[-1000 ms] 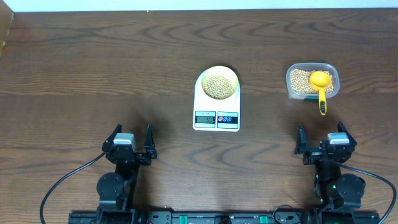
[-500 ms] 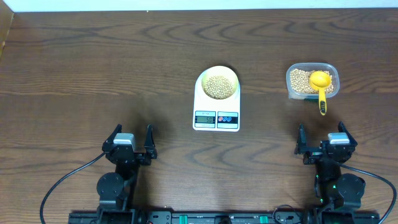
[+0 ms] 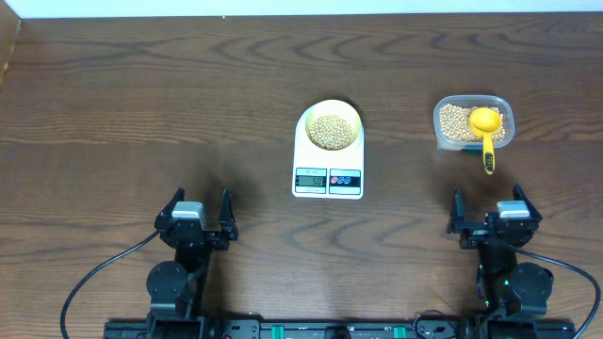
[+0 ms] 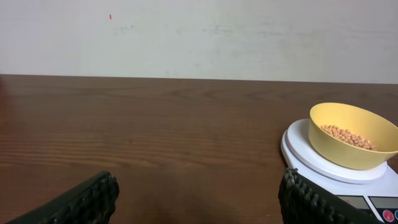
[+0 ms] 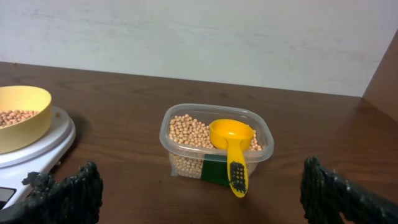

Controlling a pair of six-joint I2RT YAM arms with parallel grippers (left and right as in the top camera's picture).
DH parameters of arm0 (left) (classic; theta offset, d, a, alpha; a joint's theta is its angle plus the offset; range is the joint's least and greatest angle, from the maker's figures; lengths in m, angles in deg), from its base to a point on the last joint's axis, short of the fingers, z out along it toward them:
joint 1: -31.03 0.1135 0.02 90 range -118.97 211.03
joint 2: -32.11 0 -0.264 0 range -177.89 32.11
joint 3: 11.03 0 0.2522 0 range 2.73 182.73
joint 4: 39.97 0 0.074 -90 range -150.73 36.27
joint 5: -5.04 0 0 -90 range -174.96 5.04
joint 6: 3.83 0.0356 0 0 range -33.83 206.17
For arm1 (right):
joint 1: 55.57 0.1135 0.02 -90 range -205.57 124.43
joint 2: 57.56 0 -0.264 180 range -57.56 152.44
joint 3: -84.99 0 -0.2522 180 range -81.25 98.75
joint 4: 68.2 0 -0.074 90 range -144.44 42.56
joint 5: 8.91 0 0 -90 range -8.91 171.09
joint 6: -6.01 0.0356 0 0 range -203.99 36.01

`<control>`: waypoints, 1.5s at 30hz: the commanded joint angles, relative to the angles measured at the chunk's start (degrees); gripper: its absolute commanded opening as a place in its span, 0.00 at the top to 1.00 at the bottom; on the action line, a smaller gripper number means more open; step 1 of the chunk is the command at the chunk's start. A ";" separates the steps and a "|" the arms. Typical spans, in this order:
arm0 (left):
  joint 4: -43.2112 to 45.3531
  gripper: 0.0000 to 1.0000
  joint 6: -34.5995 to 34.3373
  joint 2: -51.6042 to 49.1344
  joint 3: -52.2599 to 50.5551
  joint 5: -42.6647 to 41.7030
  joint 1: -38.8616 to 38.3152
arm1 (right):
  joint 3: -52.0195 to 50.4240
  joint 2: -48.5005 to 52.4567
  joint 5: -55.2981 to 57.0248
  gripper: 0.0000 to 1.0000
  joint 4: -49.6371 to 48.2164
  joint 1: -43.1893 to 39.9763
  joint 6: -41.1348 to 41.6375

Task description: Scoop item into bowl and weigh 50g on scale

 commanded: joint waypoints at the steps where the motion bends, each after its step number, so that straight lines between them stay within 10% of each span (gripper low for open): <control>1: -2.14 0.16 -0.70 0.39 -0.83 -0.15 0.13 | -0.07 -0.39 1.07 0.01 0.55 0.46 -0.61; 45: -2.14 0.15 -0.70 0.39 -0.83 -0.15 0.13 | -0.04 -0.39 10.14 0.01 0.04 1.95 2.71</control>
